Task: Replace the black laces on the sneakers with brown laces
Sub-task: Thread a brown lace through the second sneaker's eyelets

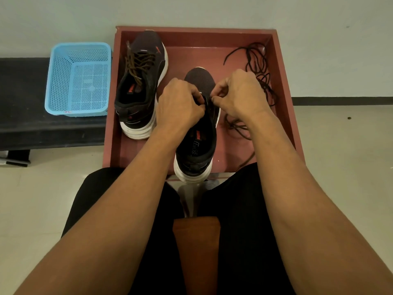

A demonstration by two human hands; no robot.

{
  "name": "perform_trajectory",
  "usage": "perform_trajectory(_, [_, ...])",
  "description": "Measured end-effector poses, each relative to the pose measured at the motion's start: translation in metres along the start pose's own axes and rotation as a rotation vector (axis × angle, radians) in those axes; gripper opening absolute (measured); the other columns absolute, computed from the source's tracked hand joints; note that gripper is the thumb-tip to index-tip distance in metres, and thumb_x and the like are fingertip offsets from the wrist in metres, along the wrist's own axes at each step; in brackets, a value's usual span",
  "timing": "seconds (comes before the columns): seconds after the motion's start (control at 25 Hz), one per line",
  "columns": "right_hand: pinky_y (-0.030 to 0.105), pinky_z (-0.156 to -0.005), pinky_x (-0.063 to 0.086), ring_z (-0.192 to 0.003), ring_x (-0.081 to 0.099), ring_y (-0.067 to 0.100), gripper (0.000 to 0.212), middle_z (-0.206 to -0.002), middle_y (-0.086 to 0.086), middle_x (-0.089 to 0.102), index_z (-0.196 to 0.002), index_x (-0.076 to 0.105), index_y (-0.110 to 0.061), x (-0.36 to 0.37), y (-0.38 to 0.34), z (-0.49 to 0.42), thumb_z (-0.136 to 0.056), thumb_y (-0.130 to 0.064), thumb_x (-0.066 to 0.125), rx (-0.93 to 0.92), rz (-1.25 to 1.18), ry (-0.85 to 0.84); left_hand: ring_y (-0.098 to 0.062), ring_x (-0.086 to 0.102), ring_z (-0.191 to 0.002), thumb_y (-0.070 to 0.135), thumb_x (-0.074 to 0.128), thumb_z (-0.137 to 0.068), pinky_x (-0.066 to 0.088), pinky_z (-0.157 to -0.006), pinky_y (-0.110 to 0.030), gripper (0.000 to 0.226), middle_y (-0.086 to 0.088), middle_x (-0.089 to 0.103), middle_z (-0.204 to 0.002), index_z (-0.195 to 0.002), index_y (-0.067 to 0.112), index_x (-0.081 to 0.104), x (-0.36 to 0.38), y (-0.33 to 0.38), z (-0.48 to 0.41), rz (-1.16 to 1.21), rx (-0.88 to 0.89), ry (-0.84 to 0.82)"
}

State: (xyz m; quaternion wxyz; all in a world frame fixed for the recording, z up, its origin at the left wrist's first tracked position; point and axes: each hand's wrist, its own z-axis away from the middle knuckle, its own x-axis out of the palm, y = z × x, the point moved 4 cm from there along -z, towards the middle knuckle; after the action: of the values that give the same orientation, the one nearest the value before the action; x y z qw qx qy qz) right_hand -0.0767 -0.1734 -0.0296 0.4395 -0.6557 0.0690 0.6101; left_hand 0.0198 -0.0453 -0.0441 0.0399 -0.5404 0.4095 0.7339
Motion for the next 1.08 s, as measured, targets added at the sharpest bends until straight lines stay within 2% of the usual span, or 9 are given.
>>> perform_trajectory(0.12, [0.036,-0.081,0.063,-0.081,0.073,0.014,0.01,-0.078,-0.008,0.071,-0.087,0.082,-0.031,0.0,-0.001,-0.001,-0.088,-0.021,0.08,-0.014,0.005,-0.009,-0.024,0.066,-0.106,0.032,0.084,-0.085,0.046,-0.074,-0.032,0.013,-0.001,0.061,-0.121,-0.098,0.032,0.082,0.001,0.001,0.0,0.007,-0.022,0.019])
perform_trajectory(0.28, [0.034,-0.088,0.06,-0.092,0.072,0.016,0.013,-0.096,-0.003,0.077,-0.102,0.083,-0.031,0.001,0.0,0.001,-0.095,-0.023,0.075,0.007,-0.034,-0.006,-0.023,0.065,-0.108,0.034,0.084,-0.085,0.045,-0.075,-0.031,0.015,-0.001,0.061,-0.121,-0.099,0.033,0.082,0.003,-0.001,0.0,0.043,-0.048,0.058])
perform_trajectory(0.44, [0.034,-0.081,0.062,-0.08,0.071,0.011,0.008,-0.08,-0.011,0.072,-0.087,0.078,-0.032,0.001,-0.001,-0.002,-0.09,-0.026,0.081,0.077,-0.07,0.06,-0.018,0.068,-0.104,0.034,0.087,-0.08,0.053,-0.081,-0.031,0.018,0.001,0.07,-0.11,-0.097,0.034,0.083,0.005,-0.003,-0.004,0.083,-0.016,0.109])
perform_trajectory(0.52, [0.037,-0.08,0.063,-0.081,0.072,0.015,0.012,-0.082,-0.009,0.073,-0.08,0.075,-0.034,0.004,-0.003,-0.004,-0.089,-0.029,0.082,0.095,-0.056,0.067,-0.017,0.067,-0.104,0.034,0.088,-0.079,0.055,-0.083,-0.033,0.018,0.001,0.07,-0.109,-0.097,0.033,0.083,0.006,-0.003,-0.003,0.099,-0.014,0.135])
perform_trajectory(0.72, [0.038,-0.082,0.063,-0.086,0.073,0.017,0.007,-0.092,-0.005,0.075,-0.089,0.079,-0.035,0.008,-0.003,-0.004,-0.092,-0.029,0.079,0.101,-0.059,0.031,-0.014,0.066,-0.097,0.034,0.089,-0.077,0.047,-0.075,-0.026,0.018,0.003,0.068,-0.108,-0.094,0.034,0.083,0.006,-0.003,-0.002,0.105,-0.013,0.168])
perform_trajectory(0.8, [0.042,-0.091,0.06,-0.093,0.072,0.018,0.005,-0.095,-0.005,0.075,-0.093,0.08,-0.036,0.006,-0.005,-0.002,-0.094,-0.033,0.076,0.11,-0.065,0.025,-0.014,0.067,-0.096,0.033,0.088,-0.077,0.05,-0.076,-0.027,0.017,0.003,0.069,-0.106,-0.093,0.034,0.082,0.005,-0.004,-0.003,0.099,-0.014,0.174])
perform_trajectory(0.88, [0.048,-0.108,0.046,-0.108,0.064,0.019,0.013,-0.098,-0.007,0.072,-0.099,0.079,-0.035,0.005,-0.009,0.002,-0.097,-0.045,0.07,0.073,0.004,-0.031,-0.017,0.068,-0.098,0.029,0.085,-0.08,0.054,-0.079,-0.03,0.015,0.002,0.07,-0.108,-0.094,0.032,0.083,0.006,-0.003,-0.002,0.1,-0.015,0.174])
perform_trajectory(0.96, [0.051,-0.111,0.033,-0.123,0.05,0.023,0.028,-0.108,-0.006,0.069,-0.108,0.08,-0.033,0.004,-0.014,0.008,-0.098,-0.054,0.064,0.021,0.093,-0.13,-0.02,0.067,-0.101,0.024,0.082,-0.082,0.051,-0.079,-0.03,0.014,-0.001,0.069,-0.11,-0.095,0.031,0.083,0.006,-0.003,-0.002,0.098,-0.023,0.169])
perform_trajectory(1.08, [0.05,-0.11,0.039,-0.128,0.046,0.028,0.032,-0.115,-0.004,0.067,-0.111,0.079,-0.031,0.003,-0.012,0.011,-0.094,-0.052,0.062,0.046,0.053,-0.289,-0.022,0.068,-0.101,0.027,0.084,-0.08,0.051,-0.079,-0.031,0.016,-0.001,0.07,-0.111,-0.095,0.032,0.084,0.007,-0.005,-0.003,0.078,-0.019,0.16])
